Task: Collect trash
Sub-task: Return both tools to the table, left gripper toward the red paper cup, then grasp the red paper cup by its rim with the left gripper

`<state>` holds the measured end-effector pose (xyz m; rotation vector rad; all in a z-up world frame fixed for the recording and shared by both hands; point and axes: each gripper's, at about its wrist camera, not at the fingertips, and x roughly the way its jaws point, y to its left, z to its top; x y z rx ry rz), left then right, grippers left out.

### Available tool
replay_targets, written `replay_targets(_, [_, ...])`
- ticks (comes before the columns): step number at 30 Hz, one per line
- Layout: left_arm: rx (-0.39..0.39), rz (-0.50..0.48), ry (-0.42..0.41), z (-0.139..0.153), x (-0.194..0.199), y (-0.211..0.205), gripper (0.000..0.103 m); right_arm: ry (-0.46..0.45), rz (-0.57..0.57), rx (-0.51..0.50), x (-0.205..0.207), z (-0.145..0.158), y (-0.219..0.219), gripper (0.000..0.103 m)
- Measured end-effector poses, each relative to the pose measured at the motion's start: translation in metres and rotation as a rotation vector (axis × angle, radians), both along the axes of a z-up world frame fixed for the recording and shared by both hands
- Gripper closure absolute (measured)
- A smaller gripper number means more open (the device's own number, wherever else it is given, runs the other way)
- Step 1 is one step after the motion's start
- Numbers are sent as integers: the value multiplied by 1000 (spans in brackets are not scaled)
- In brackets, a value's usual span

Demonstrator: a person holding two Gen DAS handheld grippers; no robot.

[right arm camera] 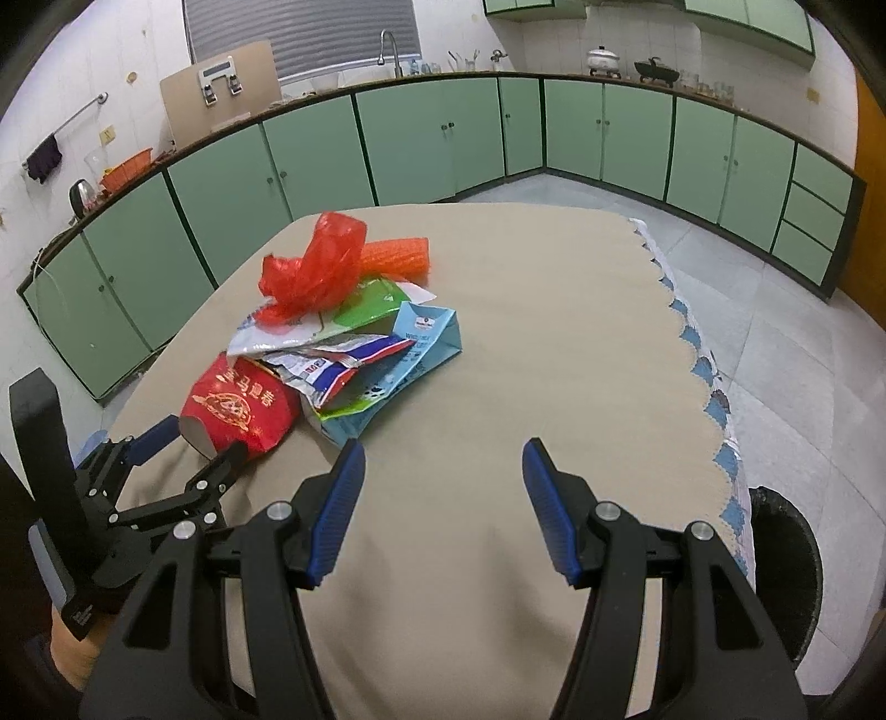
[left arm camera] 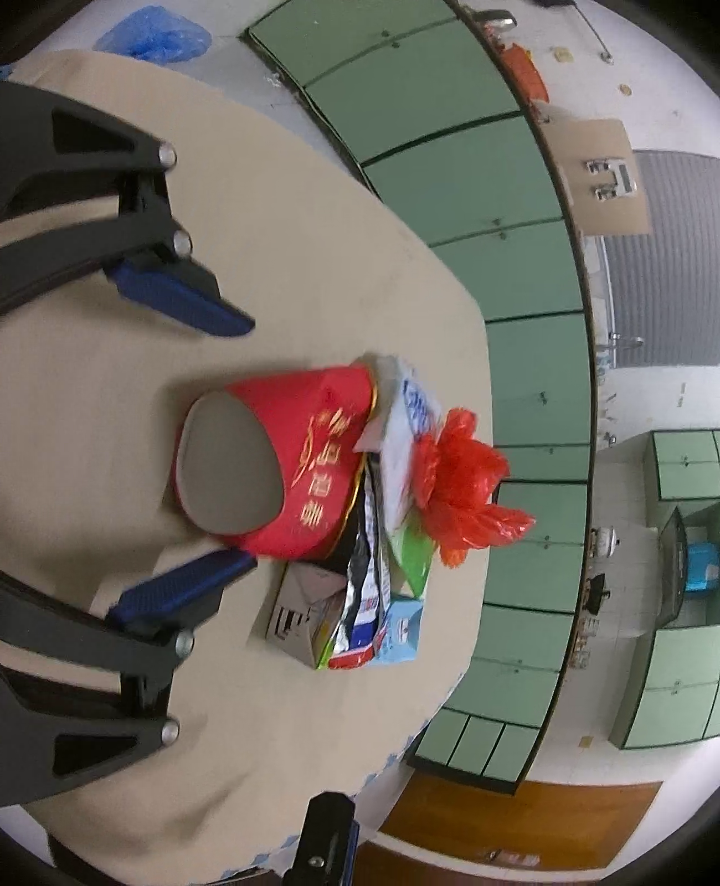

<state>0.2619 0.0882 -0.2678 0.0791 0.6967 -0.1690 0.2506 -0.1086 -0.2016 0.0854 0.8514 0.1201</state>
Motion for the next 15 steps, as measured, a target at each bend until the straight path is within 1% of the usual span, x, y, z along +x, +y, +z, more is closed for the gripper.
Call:
replay_targets(1, [-8, -7, 8, 0, 1, 0, 46, 3, -1, 1, -1, -1, -1, 45])
replay_targets(5, [-55, -7, -7, 4, -3, 6, 47, 6, -7, 3, -3, -2, -5, 45])
replay_targets(9, [-63, -2, -51, 14, -11, 8, 49, 5, -13, 3, -5, -1, -10, 45])
replay_targets(15, [-81, 22, -66, 23, -19, 11, 49, 8, 3, -3, 0, -1, -6, 45])
